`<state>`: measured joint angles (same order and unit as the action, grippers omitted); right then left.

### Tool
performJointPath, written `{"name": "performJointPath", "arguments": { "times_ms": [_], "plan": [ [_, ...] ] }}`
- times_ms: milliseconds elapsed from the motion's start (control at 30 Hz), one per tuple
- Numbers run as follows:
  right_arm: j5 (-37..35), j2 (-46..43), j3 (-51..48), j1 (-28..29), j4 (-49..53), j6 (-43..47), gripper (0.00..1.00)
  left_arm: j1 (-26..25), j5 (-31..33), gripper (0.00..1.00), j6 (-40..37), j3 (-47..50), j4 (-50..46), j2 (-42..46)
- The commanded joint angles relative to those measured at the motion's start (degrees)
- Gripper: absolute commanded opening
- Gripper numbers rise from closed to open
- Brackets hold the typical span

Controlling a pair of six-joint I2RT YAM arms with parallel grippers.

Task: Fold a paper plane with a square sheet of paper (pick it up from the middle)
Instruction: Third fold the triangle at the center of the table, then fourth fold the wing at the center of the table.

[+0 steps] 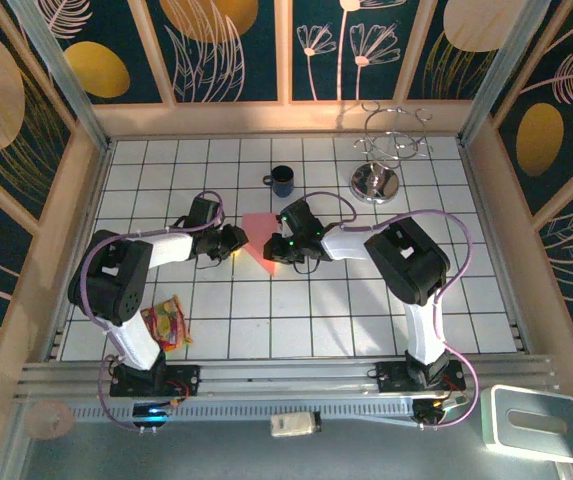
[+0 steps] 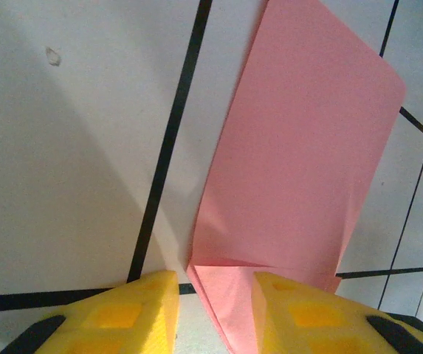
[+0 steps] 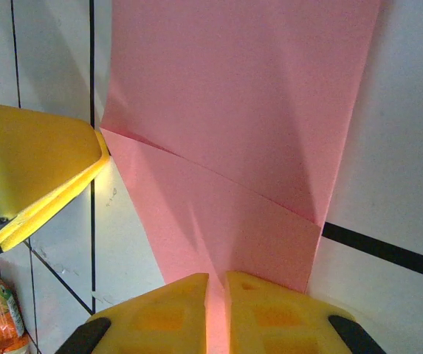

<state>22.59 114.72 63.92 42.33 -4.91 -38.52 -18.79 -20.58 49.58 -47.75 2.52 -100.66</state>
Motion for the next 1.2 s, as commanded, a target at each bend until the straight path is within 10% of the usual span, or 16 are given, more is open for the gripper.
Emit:
{"name": "performJointPath", "arguments": {
  "times_ms": [0,1167],
  "plan": [
    [-0.7,2.3,-1.2,-0.5,2.5,0.0,0.14,0.1,-1.2,0.27,-0.3,-1.0,-0.2,-0.7],
    [-0.6,2.7,-2.0,-0.9,2.2,0.5,0.13,0.7,-11.6,0.27,-6.9,-5.3,2.1,-5.1]
  ]
}}
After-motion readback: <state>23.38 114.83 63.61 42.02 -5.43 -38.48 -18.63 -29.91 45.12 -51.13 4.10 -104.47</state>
